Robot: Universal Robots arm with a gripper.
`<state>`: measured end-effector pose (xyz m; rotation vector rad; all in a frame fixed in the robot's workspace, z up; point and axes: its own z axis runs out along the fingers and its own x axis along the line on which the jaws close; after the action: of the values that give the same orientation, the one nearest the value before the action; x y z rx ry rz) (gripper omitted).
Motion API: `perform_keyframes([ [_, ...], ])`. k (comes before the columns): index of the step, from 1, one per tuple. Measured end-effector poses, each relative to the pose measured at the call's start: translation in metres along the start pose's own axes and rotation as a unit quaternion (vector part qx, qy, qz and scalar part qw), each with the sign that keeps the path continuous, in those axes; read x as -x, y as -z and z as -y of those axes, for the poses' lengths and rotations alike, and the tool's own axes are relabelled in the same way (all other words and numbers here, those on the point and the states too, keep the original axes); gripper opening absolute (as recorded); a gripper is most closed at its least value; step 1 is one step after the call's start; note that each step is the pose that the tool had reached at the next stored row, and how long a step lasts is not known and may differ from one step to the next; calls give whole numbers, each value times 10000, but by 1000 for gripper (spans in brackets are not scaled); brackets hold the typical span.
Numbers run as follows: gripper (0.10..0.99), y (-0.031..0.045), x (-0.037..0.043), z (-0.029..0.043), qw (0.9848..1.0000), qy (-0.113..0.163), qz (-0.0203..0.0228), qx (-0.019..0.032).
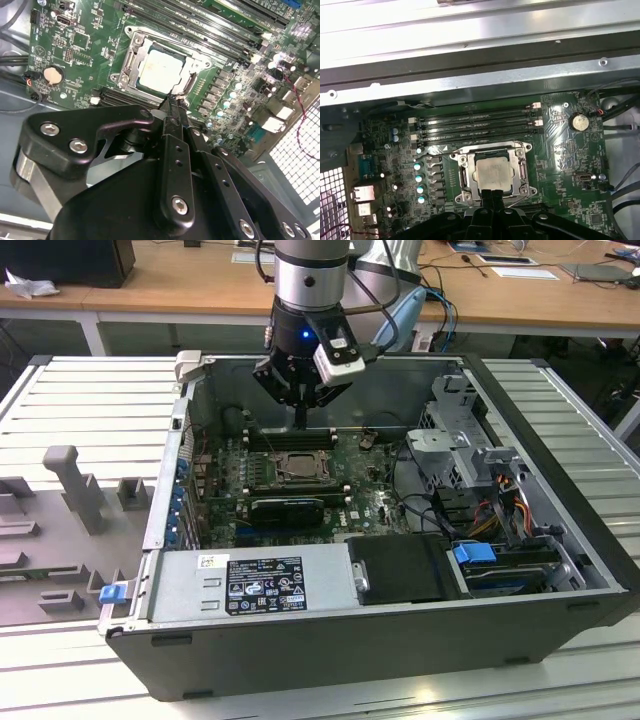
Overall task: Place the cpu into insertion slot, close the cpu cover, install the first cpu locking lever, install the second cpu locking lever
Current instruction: 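Install the first cpu locking lever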
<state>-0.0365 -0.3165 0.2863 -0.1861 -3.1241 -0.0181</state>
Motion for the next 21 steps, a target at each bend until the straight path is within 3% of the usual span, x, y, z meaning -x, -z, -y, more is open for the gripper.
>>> perform_keyframes([
  [10,106,0,0,0,9996,296,-3,-3],
  [21,106,0,-3,3,9977,673,1,-8],
])
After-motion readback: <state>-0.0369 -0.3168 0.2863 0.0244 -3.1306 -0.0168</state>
